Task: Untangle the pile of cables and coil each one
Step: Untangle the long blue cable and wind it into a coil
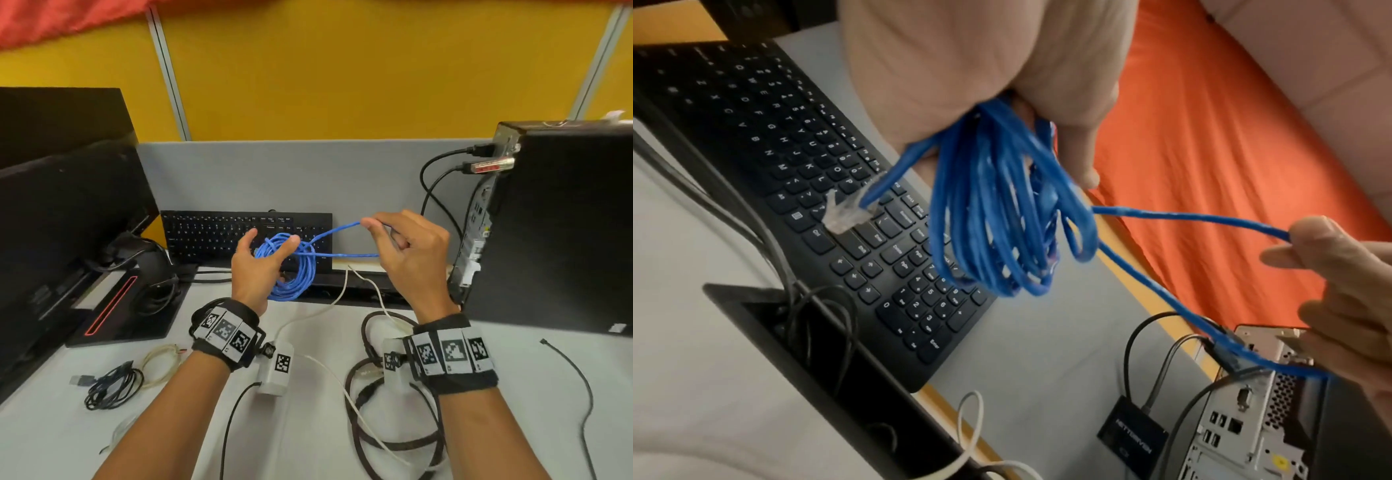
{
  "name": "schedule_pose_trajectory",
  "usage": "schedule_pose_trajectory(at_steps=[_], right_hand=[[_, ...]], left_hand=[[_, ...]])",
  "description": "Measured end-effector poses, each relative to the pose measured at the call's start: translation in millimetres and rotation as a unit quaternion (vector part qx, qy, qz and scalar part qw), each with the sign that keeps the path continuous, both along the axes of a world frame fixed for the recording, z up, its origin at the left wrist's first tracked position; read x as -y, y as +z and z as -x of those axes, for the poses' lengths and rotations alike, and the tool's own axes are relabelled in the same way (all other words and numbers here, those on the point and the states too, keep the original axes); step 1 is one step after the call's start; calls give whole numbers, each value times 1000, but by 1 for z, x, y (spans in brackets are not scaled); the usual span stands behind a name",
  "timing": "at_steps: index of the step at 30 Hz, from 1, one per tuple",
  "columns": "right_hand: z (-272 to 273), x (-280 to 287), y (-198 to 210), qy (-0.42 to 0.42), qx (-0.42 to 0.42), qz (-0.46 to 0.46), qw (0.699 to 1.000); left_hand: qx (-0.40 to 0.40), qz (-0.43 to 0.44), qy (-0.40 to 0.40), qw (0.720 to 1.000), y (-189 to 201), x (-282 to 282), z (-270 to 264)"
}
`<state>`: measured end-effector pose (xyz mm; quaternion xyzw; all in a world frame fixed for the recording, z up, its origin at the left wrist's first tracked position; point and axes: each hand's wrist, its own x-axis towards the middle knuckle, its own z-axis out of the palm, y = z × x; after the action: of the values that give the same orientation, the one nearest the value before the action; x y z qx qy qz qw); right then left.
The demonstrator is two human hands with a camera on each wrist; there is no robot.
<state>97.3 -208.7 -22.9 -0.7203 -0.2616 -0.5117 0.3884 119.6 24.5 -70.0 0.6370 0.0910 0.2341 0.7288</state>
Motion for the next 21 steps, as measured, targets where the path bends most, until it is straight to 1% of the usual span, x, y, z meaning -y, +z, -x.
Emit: schedule_pose_trajectory(at_steps=[2,5,9,14,18,19,21], right_hand=[[0,1,-1,-12,8,-3,1000],[-2,5,-2,-20,-4,-12,1000],[-2,6,-4,-41,-8,-22,999],[0,10,0,-46,-7,-30,998],[-1,9,-2,-17,-42,-66,997],[-3,9,-2,2,-66,-90,994],[-4,9,-3,65,-129,-154,977]], left_hand=[[3,-35,-8,999,-1,-1,-1],[12,-75,-39,996,-4,-3,-1],[32,-141,-64,987,-5,-5,-1],[11,-221,-91,971,-1,-6,4],[-3,-292,-65,954,4,-5,5],[-9,-309,-60,949,4,-5,5],[-7,-320,-47,946,3,-5,5]])
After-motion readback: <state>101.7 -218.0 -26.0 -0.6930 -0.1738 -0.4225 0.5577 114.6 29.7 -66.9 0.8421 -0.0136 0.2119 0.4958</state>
